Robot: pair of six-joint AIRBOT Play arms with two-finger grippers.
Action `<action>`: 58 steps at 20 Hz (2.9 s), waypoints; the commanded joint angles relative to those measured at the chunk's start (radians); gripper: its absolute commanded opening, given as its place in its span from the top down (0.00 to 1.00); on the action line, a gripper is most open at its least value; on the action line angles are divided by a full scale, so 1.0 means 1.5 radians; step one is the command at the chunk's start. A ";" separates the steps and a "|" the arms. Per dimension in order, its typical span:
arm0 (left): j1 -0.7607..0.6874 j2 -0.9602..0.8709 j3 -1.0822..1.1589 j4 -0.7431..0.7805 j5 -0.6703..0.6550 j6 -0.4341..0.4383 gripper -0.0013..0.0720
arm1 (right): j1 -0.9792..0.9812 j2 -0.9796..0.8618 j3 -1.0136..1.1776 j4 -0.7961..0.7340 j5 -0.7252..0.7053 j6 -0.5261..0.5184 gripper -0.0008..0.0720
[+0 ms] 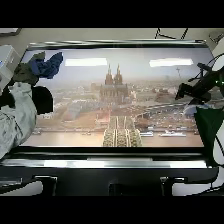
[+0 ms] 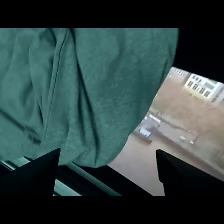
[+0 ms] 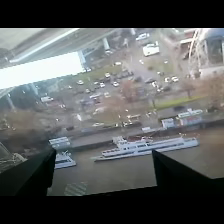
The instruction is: Fold the clothes and pants, and hang the long-sleeved shirts on hangers.
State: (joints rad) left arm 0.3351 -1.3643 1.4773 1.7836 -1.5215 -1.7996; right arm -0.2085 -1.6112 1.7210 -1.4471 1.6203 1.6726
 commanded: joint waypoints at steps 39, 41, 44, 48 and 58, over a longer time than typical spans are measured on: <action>-0.604 0.303 -0.183 -0.531 0.676 0.054 0.94 | -0.001 0.045 -0.001 -0.063 0.046 -0.027 0.06; -0.621 0.219 -0.227 -0.531 0.607 0.029 0.94 | -0.008 0.058 -0.001 -0.098 0.043 -0.044 0.06; -0.622 0.072 -0.260 -0.545 0.482 0.025 0.94 | -0.012 0.060 -0.001 -0.098 0.039 -0.051 0.06; -0.560 -0.046 -0.216 -0.588 0.385 0.063 0.03 | -0.012 0.059 -0.001 -0.065 0.023 -0.041 0.06; -0.284 0.013 -0.218 -0.434 0.043 0.151 0.02 | 0.002 -0.015 -0.092 0.265 -0.037 -0.071 0.02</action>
State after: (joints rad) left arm -0.1558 -1.3640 1.2434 1.1027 -1.3254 -1.6096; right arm -0.2199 -1.5929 1.6382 -1.1828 1.6066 1.5780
